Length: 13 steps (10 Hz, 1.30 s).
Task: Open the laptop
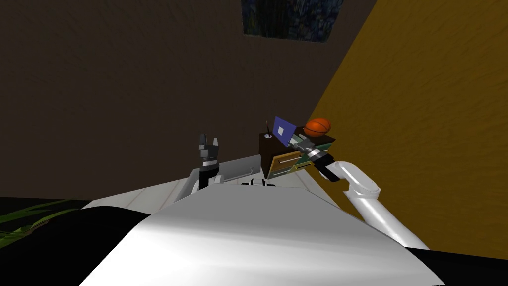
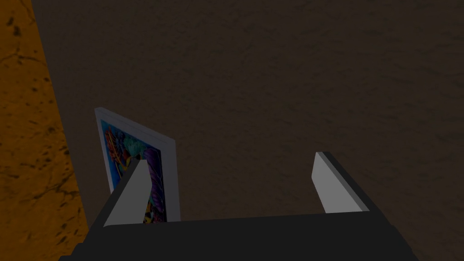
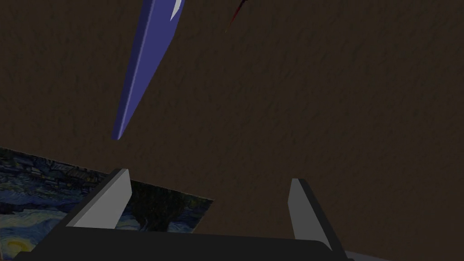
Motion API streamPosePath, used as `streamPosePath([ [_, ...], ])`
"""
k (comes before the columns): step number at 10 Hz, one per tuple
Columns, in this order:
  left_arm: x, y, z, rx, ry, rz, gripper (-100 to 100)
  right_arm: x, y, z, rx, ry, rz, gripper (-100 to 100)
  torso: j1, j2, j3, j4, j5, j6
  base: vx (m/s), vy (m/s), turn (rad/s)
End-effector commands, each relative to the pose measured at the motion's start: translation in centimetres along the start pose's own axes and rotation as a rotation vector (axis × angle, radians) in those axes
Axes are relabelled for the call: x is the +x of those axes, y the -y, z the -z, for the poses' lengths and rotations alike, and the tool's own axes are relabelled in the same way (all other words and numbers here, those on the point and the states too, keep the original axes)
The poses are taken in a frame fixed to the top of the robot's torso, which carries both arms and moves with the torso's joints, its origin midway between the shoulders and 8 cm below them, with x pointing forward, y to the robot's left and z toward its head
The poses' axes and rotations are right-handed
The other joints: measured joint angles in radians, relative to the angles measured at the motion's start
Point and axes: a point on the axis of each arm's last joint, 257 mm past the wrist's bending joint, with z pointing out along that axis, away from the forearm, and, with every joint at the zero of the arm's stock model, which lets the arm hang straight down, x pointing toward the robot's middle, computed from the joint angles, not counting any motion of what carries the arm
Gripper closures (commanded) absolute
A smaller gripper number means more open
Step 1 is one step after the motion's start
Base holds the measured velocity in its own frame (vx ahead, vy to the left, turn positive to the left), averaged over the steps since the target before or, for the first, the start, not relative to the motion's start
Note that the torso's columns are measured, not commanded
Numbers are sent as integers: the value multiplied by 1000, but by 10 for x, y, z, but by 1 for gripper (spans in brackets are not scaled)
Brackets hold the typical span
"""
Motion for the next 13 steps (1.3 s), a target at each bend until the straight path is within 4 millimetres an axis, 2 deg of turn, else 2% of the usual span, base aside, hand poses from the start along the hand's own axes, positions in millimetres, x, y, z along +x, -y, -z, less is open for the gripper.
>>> streamPosePath([
  [1, 0, 0, 0, 0, 0, 0, 0, 12, 25, -3, 4, -66, 183, -100, 1, -1, 0, 0, 0, 0, 73, 71, -53],
  [4, 0, 0, 0, 0, 0, 0, 0, 20, 54, -3, 7, -132, 383, -100, 2, -2, -1, -1, 1, 0, 73, 81, -45],
  [9, 0, 0, 0, 0, 0, 0, 0, 21, 92, -4, 7, -199, 624, -100, 1, -1, -1, 0, 0, 0, 45, 50, -32],
  [10, 0, 0, 0, 0, 0, 0, 0, 21, 88, -4, 6, -191, 591, -100, 1, -2, -1, 0, 0, 0, 21, 19, -7],
  [11, 0, 0, 0, 0, 0, 0, 0, 18, 96, -3, 10, -195, 599, -100, 0, -1, 0, 0, 0, 0, 86, 70, 34],
  [12, 0, 0, 0, 0, 0, 0, 0, 19, 93, -3, 8, -194, 599, -100, 4, -4, -2, -1, 1, 0, 55, 44, 5],
  [13, 0, 0, 0, 0, 0, 0, 0, 19, 93, -3, 9, -194, 598, 100, 2, -2, -1, -1, 1, 0, 14, 0, -18],
])
